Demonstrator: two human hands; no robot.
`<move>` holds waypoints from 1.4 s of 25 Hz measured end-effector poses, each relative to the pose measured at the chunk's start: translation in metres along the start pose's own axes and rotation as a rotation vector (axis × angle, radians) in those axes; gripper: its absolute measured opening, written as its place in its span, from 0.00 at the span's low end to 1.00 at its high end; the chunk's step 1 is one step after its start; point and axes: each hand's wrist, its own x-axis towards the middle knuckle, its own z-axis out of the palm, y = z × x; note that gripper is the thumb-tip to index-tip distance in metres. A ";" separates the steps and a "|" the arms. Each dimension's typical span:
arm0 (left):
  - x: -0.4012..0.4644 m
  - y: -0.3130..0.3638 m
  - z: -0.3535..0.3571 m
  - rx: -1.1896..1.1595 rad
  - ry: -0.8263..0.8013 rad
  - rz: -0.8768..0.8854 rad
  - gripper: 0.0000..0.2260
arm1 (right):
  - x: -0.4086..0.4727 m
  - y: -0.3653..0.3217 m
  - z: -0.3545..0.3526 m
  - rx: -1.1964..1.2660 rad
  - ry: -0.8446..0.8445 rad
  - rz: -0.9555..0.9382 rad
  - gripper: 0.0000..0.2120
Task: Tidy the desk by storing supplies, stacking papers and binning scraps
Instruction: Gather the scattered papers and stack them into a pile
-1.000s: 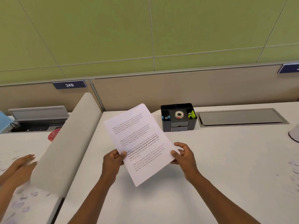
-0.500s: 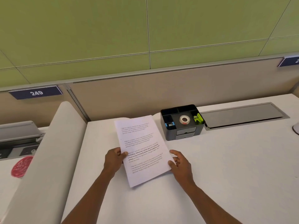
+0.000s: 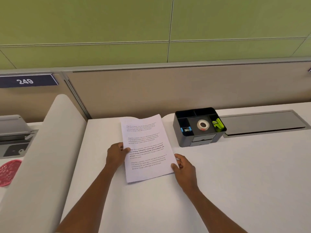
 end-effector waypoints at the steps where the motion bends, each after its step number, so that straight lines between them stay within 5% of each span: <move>1: 0.002 0.002 0.002 0.020 0.009 0.014 0.04 | 0.001 0.002 0.000 -0.011 0.008 -0.003 0.19; 11: 0.020 0.005 0.019 0.170 0.115 0.056 0.07 | 0.002 0.009 0.012 -0.199 0.090 -0.169 0.20; 22: 0.000 0.001 0.038 0.238 0.226 0.043 0.23 | 0.005 0.015 0.019 -0.331 0.118 -0.171 0.21; 35: 0.004 -0.005 0.036 0.185 0.268 0.025 0.21 | 0.007 0.016 0.020 -0.315 0.125 -0.175 0.22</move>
